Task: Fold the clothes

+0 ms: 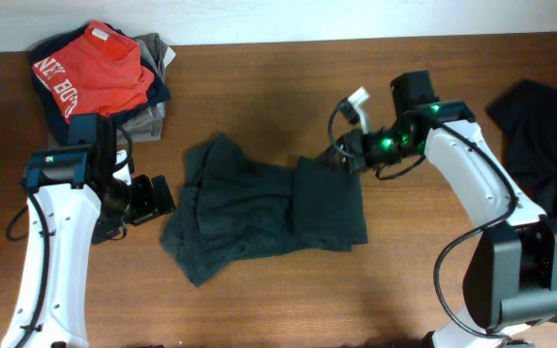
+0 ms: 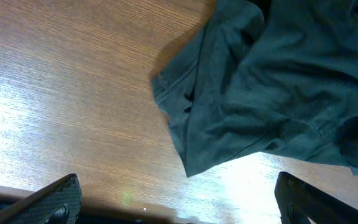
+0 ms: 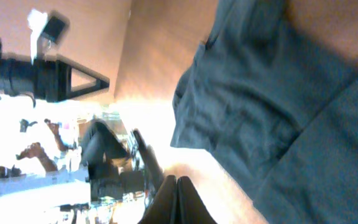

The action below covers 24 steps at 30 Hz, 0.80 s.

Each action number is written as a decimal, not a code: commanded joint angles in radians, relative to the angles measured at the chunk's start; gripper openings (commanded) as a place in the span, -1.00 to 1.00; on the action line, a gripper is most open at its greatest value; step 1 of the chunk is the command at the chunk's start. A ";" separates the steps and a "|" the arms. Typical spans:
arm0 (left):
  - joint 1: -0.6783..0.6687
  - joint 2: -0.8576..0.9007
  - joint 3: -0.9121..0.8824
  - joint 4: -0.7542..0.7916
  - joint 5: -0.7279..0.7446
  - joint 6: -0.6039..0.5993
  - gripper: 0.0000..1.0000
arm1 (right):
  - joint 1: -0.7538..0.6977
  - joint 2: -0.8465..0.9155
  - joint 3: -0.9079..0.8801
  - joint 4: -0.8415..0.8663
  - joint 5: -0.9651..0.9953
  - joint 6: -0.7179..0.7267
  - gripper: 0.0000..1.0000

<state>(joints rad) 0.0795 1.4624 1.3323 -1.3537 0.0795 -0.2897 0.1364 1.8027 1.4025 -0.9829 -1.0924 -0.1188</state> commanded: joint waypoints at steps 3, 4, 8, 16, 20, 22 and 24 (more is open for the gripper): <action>-0.005 -0.004 -0.009 0.007 0.015 0.014 0.98 | 0.077 0.058 -0.124 0.031 0.062 -0.131 -0.92; -0.005 -0.004 -0.009 0.004 0.015 0.014 0.99 | 0.081 0.064 -0.147 0.044 0.065 -0.131 -0.92; -0.005 -0.004 -0.009 -0.002 0.015 0.014 0.98 | 0.079 0.087 -0.259 0.149 0.066 -0.127 -0.92; -0.005 -0.004 -0.009 -0.011 0.039 0.014 0.98 | 0.064 0.169 -0.417 0.389 0.129 -0.003 -0.92; -0.005 -0.004 -0.009 -0.010 0.038 0.014 0.98 | 0.064 0.190 -0.424 0.395 0.129 -0.003 -0.92; -0.005 -0.004 -0.009 -0.010 0.037 0.015 0.99 | 0.064 0.190 -0.422 0.393 0.127 0.002 -0.92; -0.005 -0.004 -0.009 -0.011 0.037 0.015 0.99 | 0.062 0.186 -0.409 0.369 0.101 0.004 -0.92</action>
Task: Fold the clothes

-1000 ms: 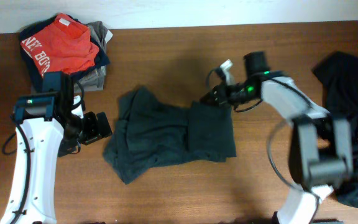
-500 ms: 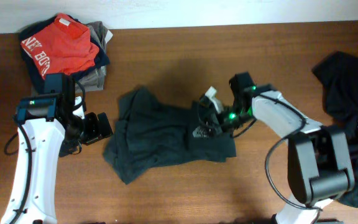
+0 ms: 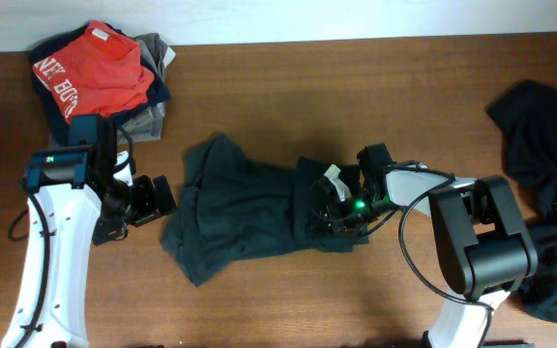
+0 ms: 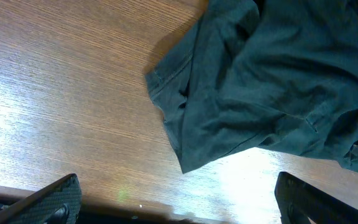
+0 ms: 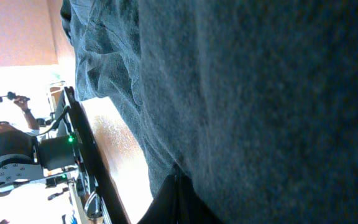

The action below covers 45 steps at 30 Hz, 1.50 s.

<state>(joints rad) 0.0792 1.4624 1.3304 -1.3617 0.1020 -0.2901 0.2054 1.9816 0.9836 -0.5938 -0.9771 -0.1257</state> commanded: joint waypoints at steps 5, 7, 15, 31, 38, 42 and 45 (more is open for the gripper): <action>-0.005 -0.004 -0.007 0.020 0.015 0.016 0.98 | -0.039 -0.080 0.097 -0.203 -0.047 -0.065 -0.91; -0.005 -0.004 -0.007 0.053 0.015 0.028 0.98 | -0.055 -0.148 0.153 -0.302 -0.038 -0.084 -0.84; -0.004 0.011 -0.040 0.193 0.005 0.066 0.98 | -0.059 -0.348 0.233 -0.495 0.073 -0.084 0.41; 0.098 0.328 -0.043 0.298 0.288 0.322 0.98 | -0.001 -0.377 0.210 -0.577 0.089 -0.107 0.45; 0.143 0.465 -0.043 0.342 0.343 0.392 0.98 | 0.031 -0.377 0.210 -0.570 0.088 -0.133 0.46; 0.145 0.523 -0.043 0.367 0.412 0.455 0.98 | 0.031 -0.377 0.210 -0.569 0.088 -0.133 0.46; 0.145 0.549 -0.043 0.375 0.437 0.480 0.98 | 0.031 -0.377 0.210 -0.569 0.092 -0.134 0.46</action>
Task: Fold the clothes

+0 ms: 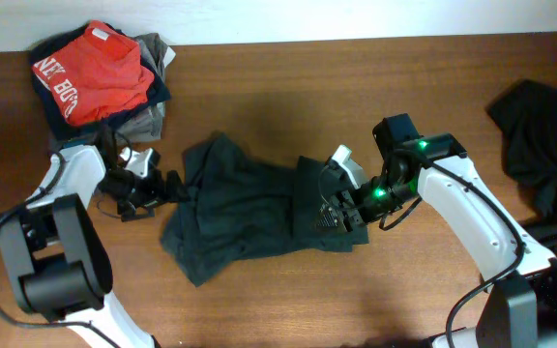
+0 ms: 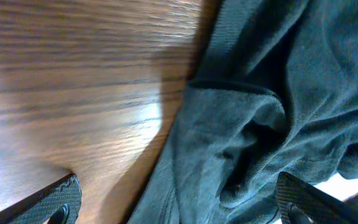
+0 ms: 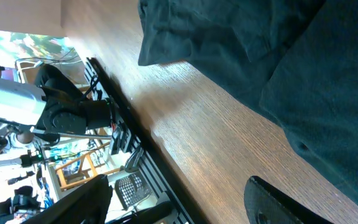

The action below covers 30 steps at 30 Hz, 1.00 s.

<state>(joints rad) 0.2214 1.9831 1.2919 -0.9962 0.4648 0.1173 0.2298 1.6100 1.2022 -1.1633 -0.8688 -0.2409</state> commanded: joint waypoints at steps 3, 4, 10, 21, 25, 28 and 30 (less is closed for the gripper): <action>0.002 0.047 -0.005 0.013 0.075 0.072 0.99 | 0.006 -0.006 -0.008 0.000 -0.017 -0.034 0.46; 0.002 0.055 -0.005 0.013 0.075 0.071 0.98 | 0.006 -0.006 -0.008 0.000 -0.017 -0.037 0.46; -0.013 0.095 -0.040 0.039 0.106 0.072 0.98 | 0.006 -0.006 -0.008 0.001 -0.017 -0.038 0.46; -0.115 0.162 -0.074 0.044 0.142 0.071 0.98 | 0.006 -0.006 -0.008 0.008 -0.018 -0.040 0.47; -0.155 0.162 -0.080 0.046 0.135 0.071 0.86 | 0.006 -0.006 -0.008 0.008 -0.017 -0.040 0.47; -0.174 0.162 -0.080 0.046 0.060 0.030 0.55 | 0.006 -0.006 -0.008 0.007 -0.017 -0.040 0.47; -0.180 0.162 -0.080 0.050 0.023 0.000 0.46 | 0.006 -0.006 -0.008 0.008 -0.018 -0.040 0.47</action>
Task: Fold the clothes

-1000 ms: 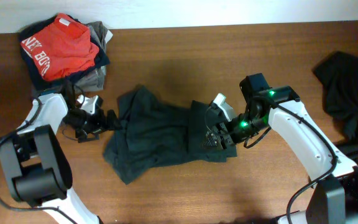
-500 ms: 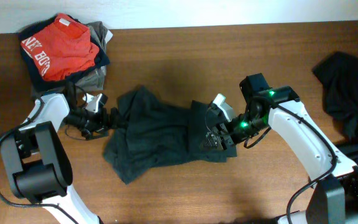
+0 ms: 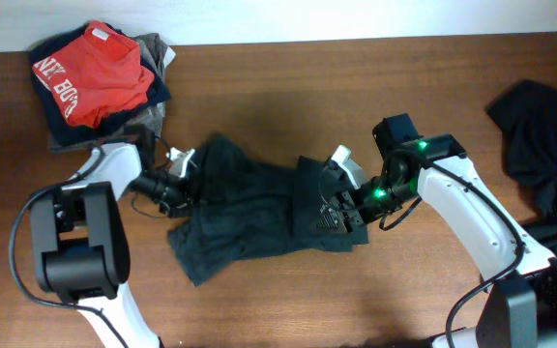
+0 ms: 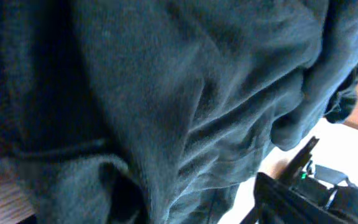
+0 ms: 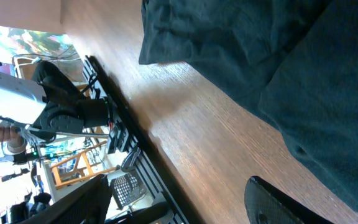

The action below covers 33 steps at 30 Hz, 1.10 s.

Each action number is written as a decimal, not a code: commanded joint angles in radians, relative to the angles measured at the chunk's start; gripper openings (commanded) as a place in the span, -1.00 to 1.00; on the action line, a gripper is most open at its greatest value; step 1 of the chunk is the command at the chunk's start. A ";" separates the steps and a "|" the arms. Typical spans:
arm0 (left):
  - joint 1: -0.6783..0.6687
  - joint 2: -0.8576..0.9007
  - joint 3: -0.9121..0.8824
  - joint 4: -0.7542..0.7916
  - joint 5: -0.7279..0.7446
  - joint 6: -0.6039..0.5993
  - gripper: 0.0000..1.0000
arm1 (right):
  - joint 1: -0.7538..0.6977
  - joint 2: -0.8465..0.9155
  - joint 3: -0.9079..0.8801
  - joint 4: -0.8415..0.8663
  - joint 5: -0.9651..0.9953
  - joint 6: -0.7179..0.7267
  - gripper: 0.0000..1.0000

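Note:
A dark teal garment (image 3: 249, 208) lies crumpled mid-table, its right part folded over as a flap (image 3: 329, 198). My left gripper (image 3: 178, 184) is pushed into the garment's left edge. In the left wrist view the cloth (image 4: 166, 93) fills the frame; one finger (image 4: 291, 199) shows far right and the other is hidden by cloth, so the jaws stand apart. My right gripper (image 3: 333, 217) hovers open over the flap's lower edge. Its wrist view shows both fingers (image 5: 73, 202) wide apart above bare wood, with the cloth (image 5: 278, 68) beyond them.
A stack of folded clothes (image 3: 100, 72) with a red shirt on top sits at the back left corner. A heap of black clothes (image 3: 540, 145) lies at the right edge. The wooden table (image 3: 259, 309) shows bare in front of the garment.
My left gripper has moved right, from just beside the garment's left hem into the cloth itself. The right gripper has stayed open over the flap, almost unmoved.
First my right gripper was shut at the flap's upper right edge and the left one open, well left of the garment. Then the right gripper was low on the flap, still shut. Later it was open above the flap, and the left reached the hem, now in the cloth.

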<state>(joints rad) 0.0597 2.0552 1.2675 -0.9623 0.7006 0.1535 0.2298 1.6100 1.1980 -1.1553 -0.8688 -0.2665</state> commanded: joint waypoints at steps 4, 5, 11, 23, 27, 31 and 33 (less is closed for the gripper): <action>-0.027 0.090 -0.056 0.026 -0.216 -0.043 0.26 | 0.006 -0.006 -0.004 0.000 -0.018 -0.014 0.46; -0.027 0.090 -0.056 0.032 -0.216 -0.056 0.19 | 0.006 -0.006 -0.004 0.000 -0.018 -0.014 0.47; -0.027 0.090 -0.056 0.059 -0.216 -0.079 -0.40 | 0.006 -0.006 -0.004 0.000 -0.018 -0.014 0.46; 0.060 0.089 0.014 -0.038 -0.450 -0.174 -1.00 | 0.006 -0.006 -0.004 0.000 -0.016 -0.015 0.47; 0.133 0.089 0.086 -0.108 -0.495 -0.223 -0.99 | 0.006 -0.006 -0.004 0.003 -0.016 -0.015 0.47; 0.192 0.089 0.181 -0.185 -0.500 -0.237 -0.99 | 0.006 -0.005 -0.004 0.010 -0.014 -0.014 0.47; 0.208 0.089 0.232 -0.230 -0.500 -0.237 -0.99 | 0.006 -0.005 -0.004 0.014 -0.009 -0.014 0.47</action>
<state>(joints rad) 0.2344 2.1201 1.4223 -1.1538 0.3115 -0.0540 0.2302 1.6100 1.1973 -1.1473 -0.8684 -0.2661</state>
